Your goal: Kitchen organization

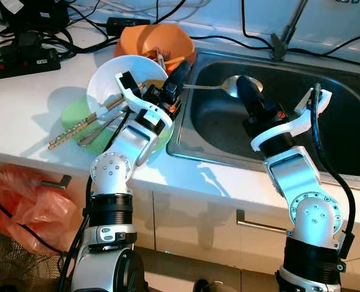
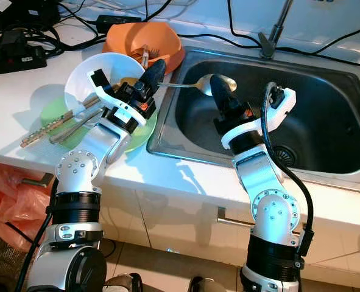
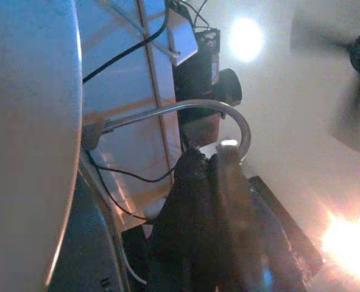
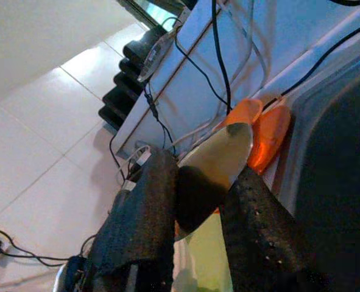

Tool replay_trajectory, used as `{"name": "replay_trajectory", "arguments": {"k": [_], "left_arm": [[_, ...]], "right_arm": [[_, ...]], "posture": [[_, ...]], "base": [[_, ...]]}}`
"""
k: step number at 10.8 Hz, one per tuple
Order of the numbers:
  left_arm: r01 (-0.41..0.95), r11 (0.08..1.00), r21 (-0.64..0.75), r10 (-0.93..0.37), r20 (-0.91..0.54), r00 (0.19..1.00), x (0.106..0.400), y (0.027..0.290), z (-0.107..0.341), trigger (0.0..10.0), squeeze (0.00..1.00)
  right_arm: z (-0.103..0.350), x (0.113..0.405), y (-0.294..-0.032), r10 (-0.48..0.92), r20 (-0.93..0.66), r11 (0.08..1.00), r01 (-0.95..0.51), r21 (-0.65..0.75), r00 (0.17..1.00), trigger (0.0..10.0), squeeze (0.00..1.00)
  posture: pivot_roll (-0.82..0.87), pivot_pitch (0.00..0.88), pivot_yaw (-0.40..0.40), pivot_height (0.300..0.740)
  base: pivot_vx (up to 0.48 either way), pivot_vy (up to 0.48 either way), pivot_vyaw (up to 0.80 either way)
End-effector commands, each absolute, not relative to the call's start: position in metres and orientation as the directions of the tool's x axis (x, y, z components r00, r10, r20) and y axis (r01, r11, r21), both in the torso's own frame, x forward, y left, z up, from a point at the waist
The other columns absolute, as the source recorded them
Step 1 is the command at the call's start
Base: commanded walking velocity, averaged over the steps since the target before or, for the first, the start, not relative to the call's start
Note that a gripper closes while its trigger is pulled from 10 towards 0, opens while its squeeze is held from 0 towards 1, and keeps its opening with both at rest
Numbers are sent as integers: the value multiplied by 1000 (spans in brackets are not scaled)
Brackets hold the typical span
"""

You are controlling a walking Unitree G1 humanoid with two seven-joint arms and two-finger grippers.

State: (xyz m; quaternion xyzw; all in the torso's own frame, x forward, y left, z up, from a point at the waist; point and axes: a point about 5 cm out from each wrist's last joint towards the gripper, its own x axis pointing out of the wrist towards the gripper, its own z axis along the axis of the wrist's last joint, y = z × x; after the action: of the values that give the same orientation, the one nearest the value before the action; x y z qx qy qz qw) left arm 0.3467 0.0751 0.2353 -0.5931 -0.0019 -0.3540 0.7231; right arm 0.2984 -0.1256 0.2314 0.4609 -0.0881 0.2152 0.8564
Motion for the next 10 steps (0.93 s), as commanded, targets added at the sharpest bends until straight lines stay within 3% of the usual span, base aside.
{"name": "replay_trajectory", "arguments": {"k": [1, 5, 6, 7, 9, 10], "left_arm": [[488, -14, -873, -539, 418, 731, 340, 55, 228, 0, 0], [499, 34, -866, -537, 405, 740, 342, 62, 231, 0, 0], [511, 52, -858, -539, 406, 738, 342, 63, 233, 471, 0], [524, 68, -849, -544, 409, 733, 341, 64, 235, 2471, 0], [535, 102, -839, -560, 396, 728, 341, 64, 237, 2039, 0], [525, 137, -840, -571, 366, 735, 344, 64, 237, 824, 0]], "right_arm": [[230, 303, -132, 247, 323, 519, -406, 752, 914, 0, 0], [232, 307, -141, 207, 328, 544, -387, 744, 922, 0, 0], [232, 306, -141, 209, 327, 545, -388, 744, 922, 0, 0], [232, 306, -141, 210, 327, 547, -388, 741, 921, 0, 0], [232, 306, -141, 211, 328, 551, -389, 739, 921, 0, 0], [232, 307, -140, 211, 329, 552, -389, 737, 921, 0, 0]], "posture": [[33, 142, -51, 740], [35, 139, -55, 740], [35, 139, -55, 740], [35, 138, -55, 740], [37, 137, -56, 740], [38, 137, -55, 740]], "base": [[0, 0, 0], [0, 0, 0], [0, 0, 0], [0, 0, 0], [0, 0, 0], [0, 0, 0]]}}
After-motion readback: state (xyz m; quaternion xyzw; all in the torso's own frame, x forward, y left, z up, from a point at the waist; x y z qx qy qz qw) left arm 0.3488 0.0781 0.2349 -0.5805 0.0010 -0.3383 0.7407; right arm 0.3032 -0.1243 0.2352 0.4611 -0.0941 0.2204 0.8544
